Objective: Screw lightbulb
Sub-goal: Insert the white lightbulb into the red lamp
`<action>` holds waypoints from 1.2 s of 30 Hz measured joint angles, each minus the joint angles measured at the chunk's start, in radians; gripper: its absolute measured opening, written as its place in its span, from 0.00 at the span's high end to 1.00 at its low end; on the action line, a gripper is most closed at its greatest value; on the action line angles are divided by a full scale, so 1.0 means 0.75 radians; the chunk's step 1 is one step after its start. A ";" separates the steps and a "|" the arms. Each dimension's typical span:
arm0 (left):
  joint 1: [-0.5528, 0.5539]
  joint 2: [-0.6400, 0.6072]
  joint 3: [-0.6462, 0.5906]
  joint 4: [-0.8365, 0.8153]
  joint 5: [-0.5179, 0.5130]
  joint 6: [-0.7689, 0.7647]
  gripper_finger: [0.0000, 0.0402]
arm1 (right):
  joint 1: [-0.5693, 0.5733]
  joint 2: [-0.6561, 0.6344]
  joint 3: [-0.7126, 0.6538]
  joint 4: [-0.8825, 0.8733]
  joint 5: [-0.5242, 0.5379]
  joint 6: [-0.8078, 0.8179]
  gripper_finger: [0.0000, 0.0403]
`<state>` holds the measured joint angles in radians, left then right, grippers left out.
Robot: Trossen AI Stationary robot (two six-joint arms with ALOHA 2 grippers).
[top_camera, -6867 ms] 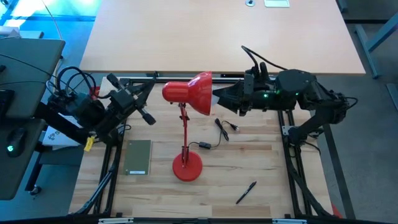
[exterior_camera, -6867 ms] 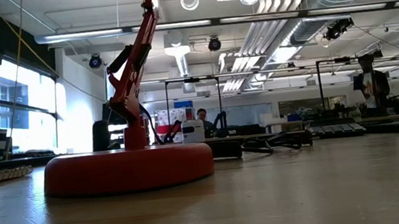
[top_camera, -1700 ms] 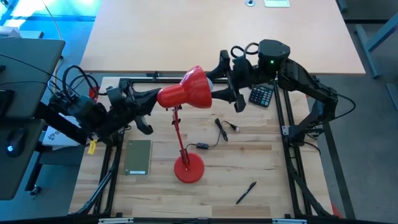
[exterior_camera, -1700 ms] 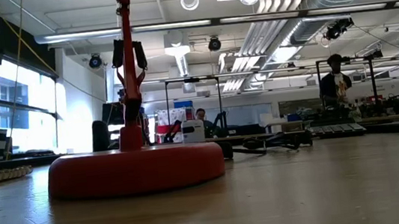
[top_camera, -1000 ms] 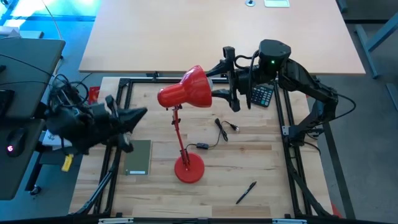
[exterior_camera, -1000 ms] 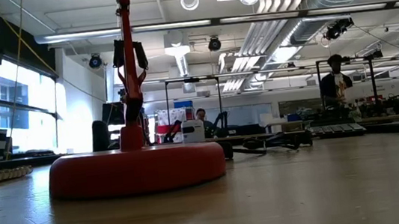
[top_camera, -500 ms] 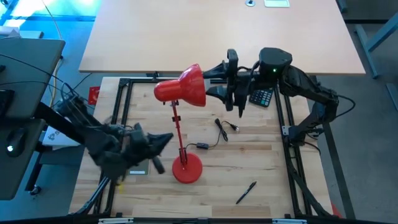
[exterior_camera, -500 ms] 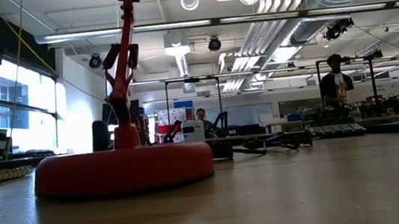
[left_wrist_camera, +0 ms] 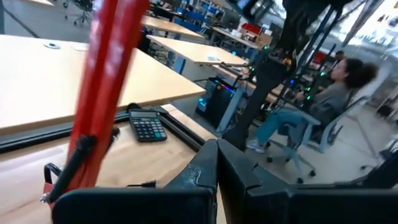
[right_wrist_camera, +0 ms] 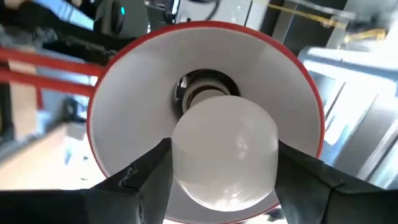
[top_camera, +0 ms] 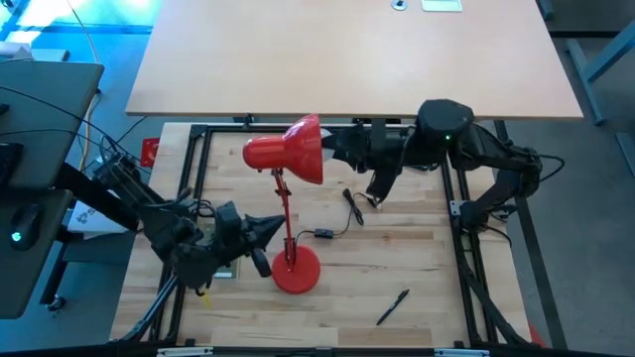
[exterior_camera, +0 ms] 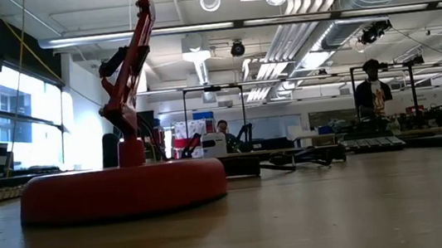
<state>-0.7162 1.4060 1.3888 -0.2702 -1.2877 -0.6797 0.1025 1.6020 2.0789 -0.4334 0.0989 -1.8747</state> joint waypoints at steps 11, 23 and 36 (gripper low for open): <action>0.001 -0.105 0.001 0.080 0.001 0.037 1.00 | 0.068 0.002 -0.001 0.042 0.013 -0.274 0.43; 0.005 -0.130 0.001 0.077 -0.012 0.110 1.00 | 0.071 0.002 -0.001 0.021 0.011 0.210 0.43; 0.047 -0.130 0.001 0.077 -0.012 0.307 1.00 | 0.152 0.003 -0.001 0.031 0.047 1.257 0.43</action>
<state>-0.6807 1.3087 1.3895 -0.2123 -1.2966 -0.4496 0.2161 1.6039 2.0781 -0.4101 0.1339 -0.9322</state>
